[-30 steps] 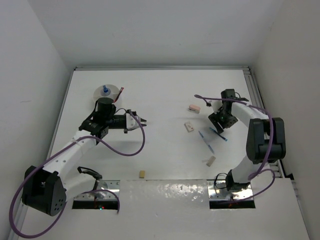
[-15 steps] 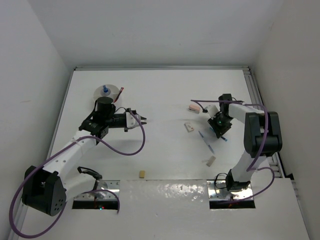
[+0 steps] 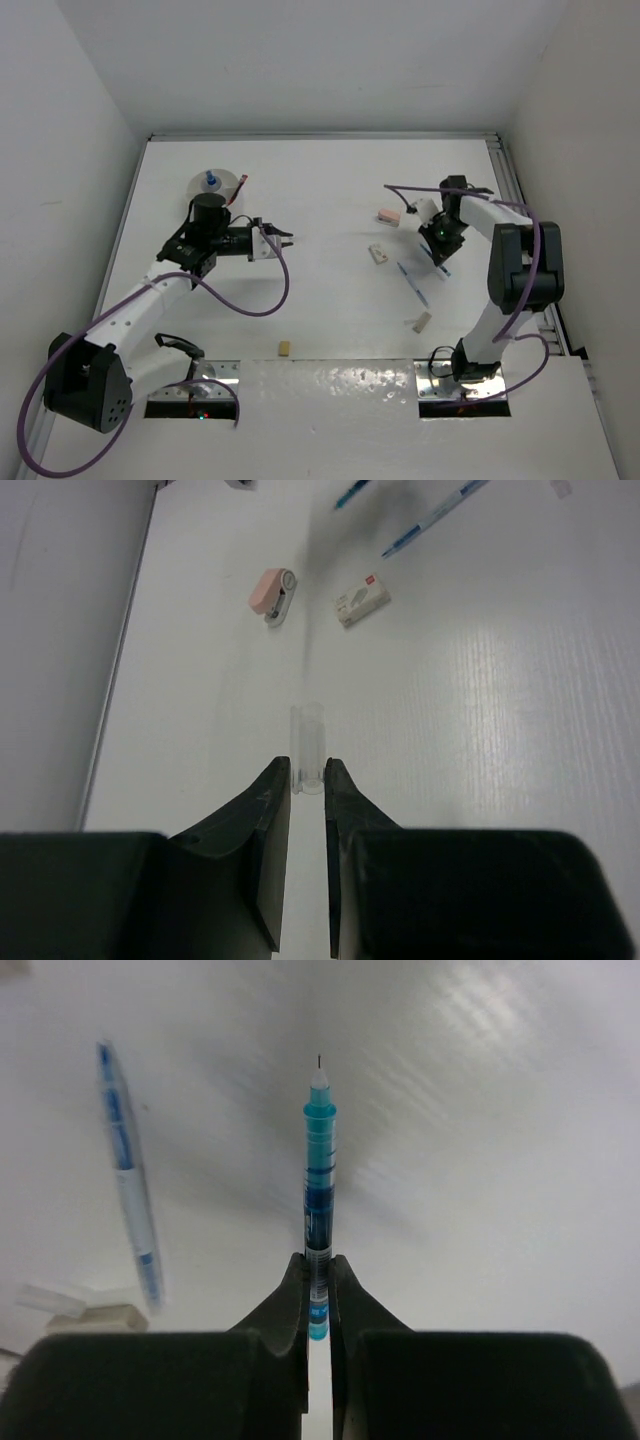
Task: Sort the stationery into containers
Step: Pick up the pen from the center of the board, then close the pen cap on the pen.
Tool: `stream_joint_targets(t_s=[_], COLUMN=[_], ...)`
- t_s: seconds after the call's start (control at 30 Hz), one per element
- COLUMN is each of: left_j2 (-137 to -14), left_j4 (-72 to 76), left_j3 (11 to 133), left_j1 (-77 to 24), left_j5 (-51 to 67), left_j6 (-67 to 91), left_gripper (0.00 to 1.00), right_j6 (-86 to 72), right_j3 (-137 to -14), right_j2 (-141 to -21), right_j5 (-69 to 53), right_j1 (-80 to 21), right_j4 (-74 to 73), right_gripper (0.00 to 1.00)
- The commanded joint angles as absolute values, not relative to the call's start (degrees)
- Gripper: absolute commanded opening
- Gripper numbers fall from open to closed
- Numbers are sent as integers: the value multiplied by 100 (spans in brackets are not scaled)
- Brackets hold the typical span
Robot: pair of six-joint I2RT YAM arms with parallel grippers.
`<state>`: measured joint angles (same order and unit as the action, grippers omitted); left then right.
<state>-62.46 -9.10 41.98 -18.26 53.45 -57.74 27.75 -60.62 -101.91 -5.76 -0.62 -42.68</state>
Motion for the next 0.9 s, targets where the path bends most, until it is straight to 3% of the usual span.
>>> stream_joint_targets(t_s=[0.0,0.27,0.43,0.87], left_j2=[-6029,-6460,-6460,-6451], left_j4=[-1280,-3294,-3498,-3850], left_j3=[4491,5115,5019,4983], left_j1=[-1758,-1661,-1644,-1696], left_j5=[5599,5326,5379,5625], left_j6=[-7212,-11019,-11591,-12199], left_gripper=[0,0,0,0], right_j6=[2409,2416,2549,2575], right_j3=[-6819,-6951,-7435,-8164], right_j2=[-9354,-8842,-9087,-9615], right_j5=[-1298,-3637,-3814,-3876], right_j1=[-210,-1598,-2608,-3428], right_j4=[-4771,-5325,-5950,-5686], right_gripper=[0,0,0,0])
